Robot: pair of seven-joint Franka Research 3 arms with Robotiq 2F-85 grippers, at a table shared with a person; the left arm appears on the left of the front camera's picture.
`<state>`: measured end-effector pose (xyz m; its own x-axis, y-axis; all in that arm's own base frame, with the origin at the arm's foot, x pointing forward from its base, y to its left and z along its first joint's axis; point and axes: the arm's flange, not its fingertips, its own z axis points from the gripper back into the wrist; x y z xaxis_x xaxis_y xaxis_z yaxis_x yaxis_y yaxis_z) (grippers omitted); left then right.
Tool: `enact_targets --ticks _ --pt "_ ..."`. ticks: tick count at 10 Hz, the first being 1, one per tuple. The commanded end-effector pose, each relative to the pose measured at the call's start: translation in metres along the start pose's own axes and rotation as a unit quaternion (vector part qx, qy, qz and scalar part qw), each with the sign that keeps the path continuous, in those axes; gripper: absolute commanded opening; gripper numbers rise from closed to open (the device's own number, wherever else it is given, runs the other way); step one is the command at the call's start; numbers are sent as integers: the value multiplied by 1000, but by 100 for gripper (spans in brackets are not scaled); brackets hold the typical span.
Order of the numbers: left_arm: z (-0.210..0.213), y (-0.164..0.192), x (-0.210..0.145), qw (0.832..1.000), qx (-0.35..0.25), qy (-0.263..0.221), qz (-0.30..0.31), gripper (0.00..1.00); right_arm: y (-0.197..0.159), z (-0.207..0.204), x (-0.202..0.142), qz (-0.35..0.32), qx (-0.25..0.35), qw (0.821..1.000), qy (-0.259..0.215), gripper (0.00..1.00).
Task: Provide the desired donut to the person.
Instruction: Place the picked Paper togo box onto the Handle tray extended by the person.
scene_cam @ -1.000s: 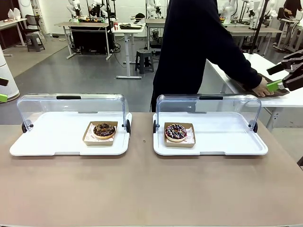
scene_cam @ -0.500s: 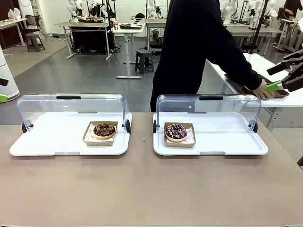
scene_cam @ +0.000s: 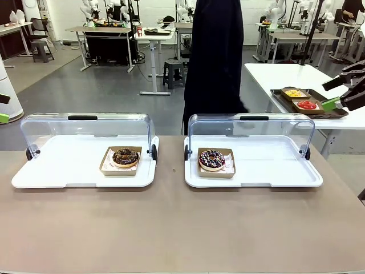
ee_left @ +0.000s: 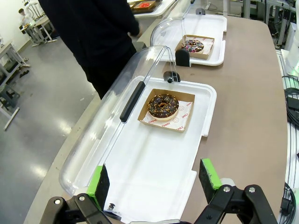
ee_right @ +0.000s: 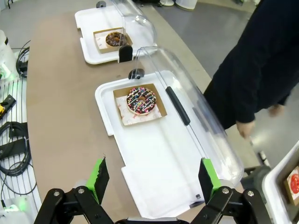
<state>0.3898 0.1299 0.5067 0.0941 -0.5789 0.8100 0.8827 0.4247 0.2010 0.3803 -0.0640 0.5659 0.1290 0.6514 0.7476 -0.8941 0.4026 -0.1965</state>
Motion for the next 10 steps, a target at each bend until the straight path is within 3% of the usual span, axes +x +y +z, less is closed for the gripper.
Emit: enact_targets --ticks 1,10 --pt "-1 -1 -1 1000 5 -10 -2 100 0 -1 2 -4 0 1000 -5 100" --pt "-1 -1 -1 1000 5 -10 -2 100 0 -1 2 -4 0 1000 -5 100"
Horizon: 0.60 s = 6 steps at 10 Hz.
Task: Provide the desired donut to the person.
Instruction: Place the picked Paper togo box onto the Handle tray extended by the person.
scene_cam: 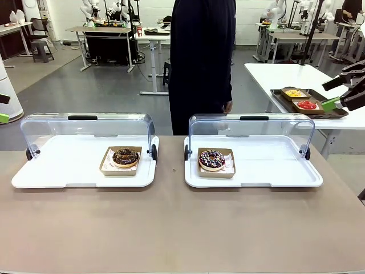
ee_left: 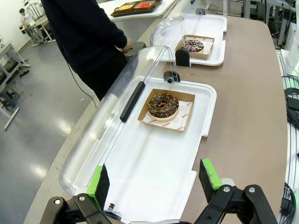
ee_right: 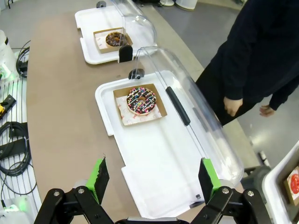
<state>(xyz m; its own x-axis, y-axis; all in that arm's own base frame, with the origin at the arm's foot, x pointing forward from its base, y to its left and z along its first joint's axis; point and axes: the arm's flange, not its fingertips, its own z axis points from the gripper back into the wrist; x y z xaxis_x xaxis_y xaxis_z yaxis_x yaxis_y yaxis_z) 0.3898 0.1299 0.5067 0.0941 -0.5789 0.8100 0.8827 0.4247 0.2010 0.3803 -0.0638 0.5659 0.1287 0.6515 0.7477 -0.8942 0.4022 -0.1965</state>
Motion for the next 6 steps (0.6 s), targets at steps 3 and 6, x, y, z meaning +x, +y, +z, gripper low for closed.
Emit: enact_targets --ticks 3,6 --pt "-1 -1 -1 1000 5 -10 -2 100 0 -1 2 -4 0 1000 -5 100" --pt "-1 -1 -1 1000 5 -10 -2 100 0 -1 2 -4 0 1000 -5 100"
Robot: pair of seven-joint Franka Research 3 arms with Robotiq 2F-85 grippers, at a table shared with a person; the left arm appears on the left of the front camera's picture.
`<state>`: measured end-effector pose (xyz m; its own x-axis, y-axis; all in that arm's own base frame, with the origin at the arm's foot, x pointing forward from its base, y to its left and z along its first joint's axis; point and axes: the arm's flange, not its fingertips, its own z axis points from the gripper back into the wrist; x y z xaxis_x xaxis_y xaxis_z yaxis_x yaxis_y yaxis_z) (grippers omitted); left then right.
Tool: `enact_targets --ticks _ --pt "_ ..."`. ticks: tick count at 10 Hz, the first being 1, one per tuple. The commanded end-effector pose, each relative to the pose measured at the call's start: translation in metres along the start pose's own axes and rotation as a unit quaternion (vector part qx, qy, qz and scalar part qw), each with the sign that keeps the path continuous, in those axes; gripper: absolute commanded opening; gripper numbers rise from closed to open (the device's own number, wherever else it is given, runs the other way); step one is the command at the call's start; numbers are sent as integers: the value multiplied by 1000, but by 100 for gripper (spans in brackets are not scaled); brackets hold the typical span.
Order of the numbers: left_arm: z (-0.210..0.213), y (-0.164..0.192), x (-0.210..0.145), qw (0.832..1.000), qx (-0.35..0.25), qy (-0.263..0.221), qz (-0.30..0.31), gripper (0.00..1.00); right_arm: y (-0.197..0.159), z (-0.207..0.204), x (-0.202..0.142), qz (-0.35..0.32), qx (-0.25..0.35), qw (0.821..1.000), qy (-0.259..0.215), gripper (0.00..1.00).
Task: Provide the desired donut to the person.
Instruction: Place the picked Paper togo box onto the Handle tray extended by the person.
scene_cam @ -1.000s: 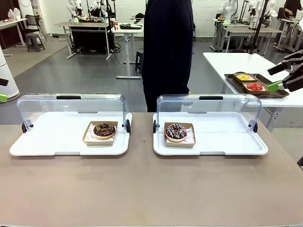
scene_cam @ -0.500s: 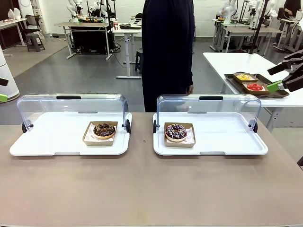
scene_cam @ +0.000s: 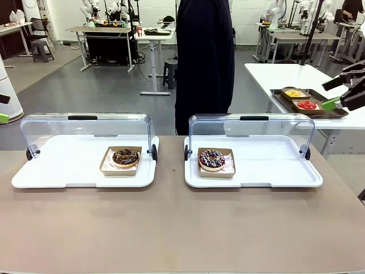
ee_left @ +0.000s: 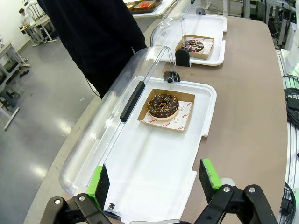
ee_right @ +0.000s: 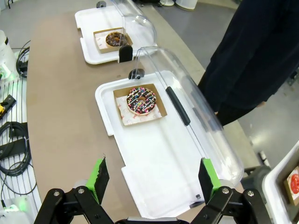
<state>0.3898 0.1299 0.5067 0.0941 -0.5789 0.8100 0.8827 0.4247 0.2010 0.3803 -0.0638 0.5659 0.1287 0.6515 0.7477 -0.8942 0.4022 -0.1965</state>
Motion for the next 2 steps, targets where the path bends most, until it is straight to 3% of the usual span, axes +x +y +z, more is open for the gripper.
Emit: enact_targets --ticks 1,2 --pt "-1 -1 -1 1000 5 -10 -2 100 0 -1 2 -4 0 1000 -5 100" --pt "-1 -1 -1 1000 5 -10 -2 100 0 -1 2 -4 0 1000 -5 100"
